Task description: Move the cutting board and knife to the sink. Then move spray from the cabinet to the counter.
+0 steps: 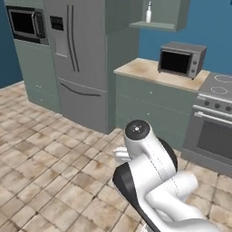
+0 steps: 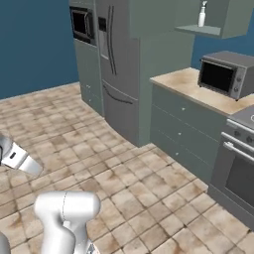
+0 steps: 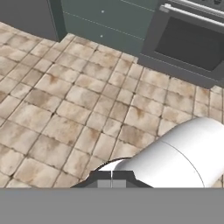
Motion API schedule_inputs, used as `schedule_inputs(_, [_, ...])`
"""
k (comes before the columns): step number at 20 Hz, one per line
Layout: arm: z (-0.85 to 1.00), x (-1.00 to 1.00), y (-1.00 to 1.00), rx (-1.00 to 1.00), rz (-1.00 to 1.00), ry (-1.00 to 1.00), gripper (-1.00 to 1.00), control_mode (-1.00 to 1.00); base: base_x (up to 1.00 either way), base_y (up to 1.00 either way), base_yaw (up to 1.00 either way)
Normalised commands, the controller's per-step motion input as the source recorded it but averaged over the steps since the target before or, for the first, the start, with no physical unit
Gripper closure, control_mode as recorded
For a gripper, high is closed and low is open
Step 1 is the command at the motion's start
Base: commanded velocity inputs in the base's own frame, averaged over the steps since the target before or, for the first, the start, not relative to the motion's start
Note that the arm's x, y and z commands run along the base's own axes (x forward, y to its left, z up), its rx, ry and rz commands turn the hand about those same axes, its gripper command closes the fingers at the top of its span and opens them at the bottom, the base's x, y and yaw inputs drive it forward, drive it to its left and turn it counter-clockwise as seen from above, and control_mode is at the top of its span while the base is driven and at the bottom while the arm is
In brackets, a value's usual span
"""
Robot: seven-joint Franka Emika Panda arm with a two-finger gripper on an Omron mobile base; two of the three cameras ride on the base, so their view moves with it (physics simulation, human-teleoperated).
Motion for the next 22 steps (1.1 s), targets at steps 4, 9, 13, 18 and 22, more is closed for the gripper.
schedule_inputs(4, [0.0,0.0,0.0,0.0,0.0,0.0,1.0,1.0,0.74,-0.05,-0.07])
schedule_inputs(9, [0.0,0.0,0.0,0.0,0.0,0.0,1.0,1.0,0.85,-0.12,0.0])
schedule_inputs(13, [0.0,0.0,0.0,0.0,0.0,0.0,1.0,1.0,0.84,-0.23,0.01])
schedule_inputs(18, [0.0,0.0,0.0,0.0,0.0,0.0,1.0,1.0,0.81,-0.27,0.01])
schedule_inputs(22, [0.0,0.0,0.0,0.0,0.0,0.0,1.0,1.0,0.76,-0.2,0.0])
